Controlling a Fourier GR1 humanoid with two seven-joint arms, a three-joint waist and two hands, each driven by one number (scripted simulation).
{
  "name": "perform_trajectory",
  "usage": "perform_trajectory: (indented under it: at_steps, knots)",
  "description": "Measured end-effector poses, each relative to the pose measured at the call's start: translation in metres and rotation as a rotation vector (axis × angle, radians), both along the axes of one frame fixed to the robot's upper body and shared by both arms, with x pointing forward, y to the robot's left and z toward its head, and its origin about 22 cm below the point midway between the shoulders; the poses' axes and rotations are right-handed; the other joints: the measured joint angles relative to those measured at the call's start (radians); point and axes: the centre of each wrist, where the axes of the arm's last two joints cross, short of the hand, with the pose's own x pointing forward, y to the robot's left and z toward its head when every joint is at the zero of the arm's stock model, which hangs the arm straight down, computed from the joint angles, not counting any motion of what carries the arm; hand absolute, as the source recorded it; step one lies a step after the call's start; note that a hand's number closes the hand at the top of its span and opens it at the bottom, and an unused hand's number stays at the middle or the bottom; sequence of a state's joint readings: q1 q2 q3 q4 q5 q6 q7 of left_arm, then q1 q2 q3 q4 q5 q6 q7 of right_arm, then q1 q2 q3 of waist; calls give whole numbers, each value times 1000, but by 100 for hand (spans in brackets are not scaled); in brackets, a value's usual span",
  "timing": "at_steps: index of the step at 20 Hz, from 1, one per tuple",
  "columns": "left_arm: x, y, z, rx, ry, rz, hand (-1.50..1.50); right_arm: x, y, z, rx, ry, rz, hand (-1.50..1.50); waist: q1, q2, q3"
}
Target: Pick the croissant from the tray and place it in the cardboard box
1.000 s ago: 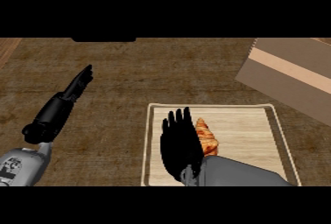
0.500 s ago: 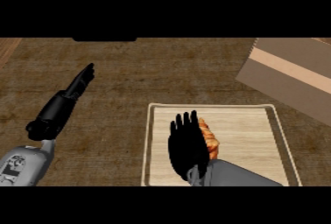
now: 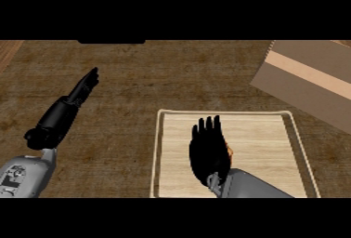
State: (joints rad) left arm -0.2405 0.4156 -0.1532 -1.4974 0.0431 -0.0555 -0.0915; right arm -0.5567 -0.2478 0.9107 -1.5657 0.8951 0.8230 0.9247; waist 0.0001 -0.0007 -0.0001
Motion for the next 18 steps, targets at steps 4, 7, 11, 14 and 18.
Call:
perform_trajectory:
  at_steps: [4, 7, 11, 14, 18]
  knots:
    - [2, -5, 2, 3, -4, 2, 0, 0, -7, -6, -6, 21, -16, 150, 0, 0, 0]
    - [1, -4, 3, 3, -3, -5, 0, 2, -8, -12, -18, 20, 16, 150, 1, -1, -1]
    - [4, 2, 2, 6, -8, -1, 0, 9, -14, -15, 4, -12, 102, 150, 5, -3, -1]
    - [1, -2, 8, 0, -6, -3, 0, 12, -12, -16, 14, -47, 145, 150, 6, -3, -2]
    - [0, 1, 6, 1, 0, -8, 0, 13, -22, -15, 104, -56, 215, 150, 5, -2, -1]
